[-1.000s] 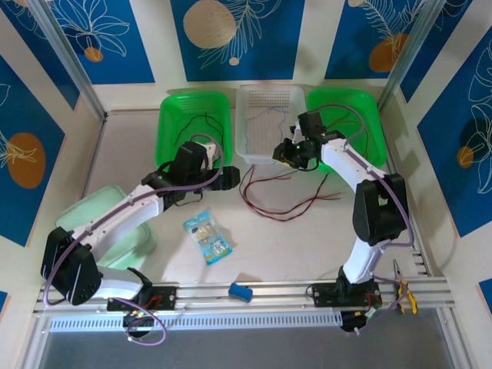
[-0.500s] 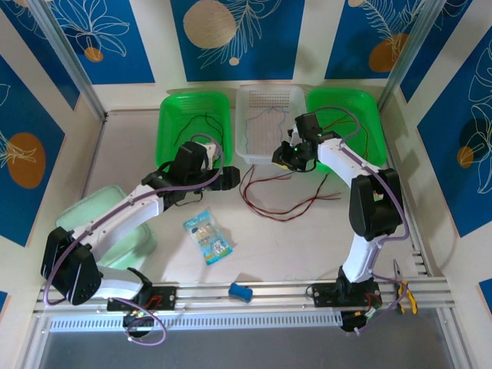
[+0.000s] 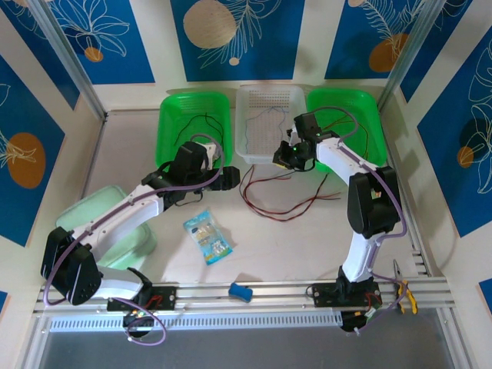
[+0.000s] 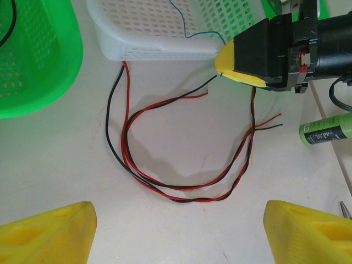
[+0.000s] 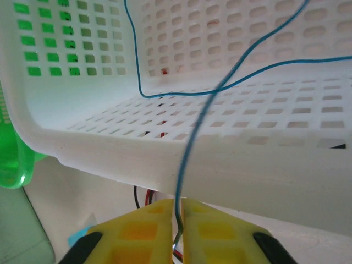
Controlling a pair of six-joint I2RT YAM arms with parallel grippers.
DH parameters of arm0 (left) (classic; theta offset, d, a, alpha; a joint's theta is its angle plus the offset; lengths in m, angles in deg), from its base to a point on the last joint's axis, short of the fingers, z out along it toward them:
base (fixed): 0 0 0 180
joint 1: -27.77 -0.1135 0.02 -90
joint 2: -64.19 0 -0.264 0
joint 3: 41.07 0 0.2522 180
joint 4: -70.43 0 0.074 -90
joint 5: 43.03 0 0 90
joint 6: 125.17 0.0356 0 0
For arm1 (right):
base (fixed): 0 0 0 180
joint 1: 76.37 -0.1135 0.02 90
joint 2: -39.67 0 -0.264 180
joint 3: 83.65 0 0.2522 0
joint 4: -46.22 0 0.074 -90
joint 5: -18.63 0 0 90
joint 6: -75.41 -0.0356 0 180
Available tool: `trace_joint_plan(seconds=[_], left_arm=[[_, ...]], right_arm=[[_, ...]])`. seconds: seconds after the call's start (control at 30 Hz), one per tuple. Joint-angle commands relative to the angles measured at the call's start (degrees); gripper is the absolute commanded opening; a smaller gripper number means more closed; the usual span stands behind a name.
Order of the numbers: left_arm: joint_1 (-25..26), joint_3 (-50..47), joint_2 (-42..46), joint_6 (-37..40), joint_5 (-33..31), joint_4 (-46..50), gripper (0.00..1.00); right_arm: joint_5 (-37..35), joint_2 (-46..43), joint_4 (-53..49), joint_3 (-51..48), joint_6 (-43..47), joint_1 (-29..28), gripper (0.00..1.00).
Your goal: Untangle the cables
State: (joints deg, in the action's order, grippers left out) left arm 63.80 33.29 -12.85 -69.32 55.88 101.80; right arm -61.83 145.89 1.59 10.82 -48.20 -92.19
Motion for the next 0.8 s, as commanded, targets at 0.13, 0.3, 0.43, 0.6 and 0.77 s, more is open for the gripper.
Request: trace_joint_plan(seconds=[0.13, 0.3, 0.43, 0.6, 0.77], left_arm=[[0.6, 1.7, 0.6, 1.0, -0.4, 0.7, 0.79], [0.6, 2.0, 0.3, 1.2, -0.3, 0.5, 0.8], [0.6, 2.0, 0.0, 1.0, -0.1, 0.4, 0.8], [0.5, 1.7, 0.2, 0.8, 0.3, 0.3, 0.8], [0.6, 0.9, 0.9, 0.6, 0.2, 0.2, 0.8]], right_arm=[[2.3, -2.2, -1.7, 2.9, 0.5, 0.1, 0.0], [2.2, -3.2, -2.7, 5.0, 0.7, 1.1, 0.0], [1.8, 1.1, -3.9, 10.9, 0.6, 2.5, 0.0], [0.9, 10.7, -7.3, 22.4, 1.2, 3.5, 0.0], [-0.7, 21.8, -15.3, 35.7, 3.1, 3.7, 0.0]])
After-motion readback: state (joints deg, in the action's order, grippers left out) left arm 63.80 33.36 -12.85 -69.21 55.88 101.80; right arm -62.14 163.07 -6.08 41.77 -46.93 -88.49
